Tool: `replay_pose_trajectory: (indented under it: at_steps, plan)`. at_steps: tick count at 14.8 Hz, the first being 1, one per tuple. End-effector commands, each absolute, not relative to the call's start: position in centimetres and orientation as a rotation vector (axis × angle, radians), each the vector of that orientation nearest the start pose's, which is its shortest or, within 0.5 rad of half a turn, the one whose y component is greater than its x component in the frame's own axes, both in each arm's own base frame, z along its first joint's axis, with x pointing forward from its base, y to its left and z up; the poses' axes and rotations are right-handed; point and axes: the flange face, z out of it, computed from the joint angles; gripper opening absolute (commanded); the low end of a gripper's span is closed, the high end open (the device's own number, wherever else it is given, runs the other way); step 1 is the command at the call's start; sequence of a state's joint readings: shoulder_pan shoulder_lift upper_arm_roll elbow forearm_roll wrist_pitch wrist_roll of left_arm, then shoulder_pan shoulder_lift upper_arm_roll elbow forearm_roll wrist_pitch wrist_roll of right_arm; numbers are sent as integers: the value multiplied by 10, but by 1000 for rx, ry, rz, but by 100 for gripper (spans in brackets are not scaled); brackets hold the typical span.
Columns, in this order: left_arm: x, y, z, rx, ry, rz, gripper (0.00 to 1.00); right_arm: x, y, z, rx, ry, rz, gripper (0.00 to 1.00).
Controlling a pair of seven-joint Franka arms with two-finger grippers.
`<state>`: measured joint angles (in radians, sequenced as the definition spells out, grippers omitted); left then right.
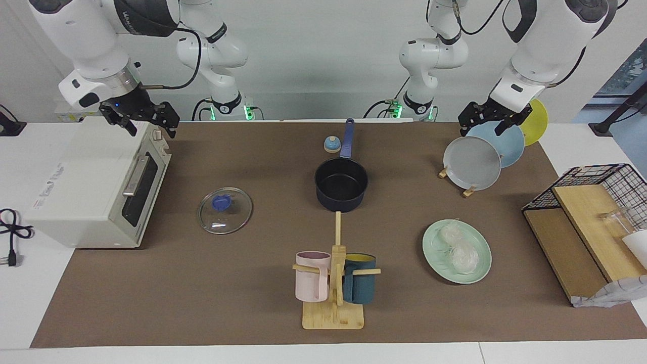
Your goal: Transfer vermicelli from pot to plate
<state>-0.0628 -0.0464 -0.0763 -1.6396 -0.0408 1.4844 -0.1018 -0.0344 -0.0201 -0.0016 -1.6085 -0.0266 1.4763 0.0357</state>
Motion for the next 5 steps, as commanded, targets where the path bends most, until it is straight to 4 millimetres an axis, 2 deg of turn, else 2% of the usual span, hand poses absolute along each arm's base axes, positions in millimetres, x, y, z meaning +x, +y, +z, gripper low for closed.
replay_pose_trajectory:
  at_steps: [1,5]
  plan:
    - [516,-79,620,-3140,49,169,100,530,-20,618,-3149,122,147,100]
    - [517,-77,621,-3143,47,162,100,528,-18,616,-3149,112,157,100]
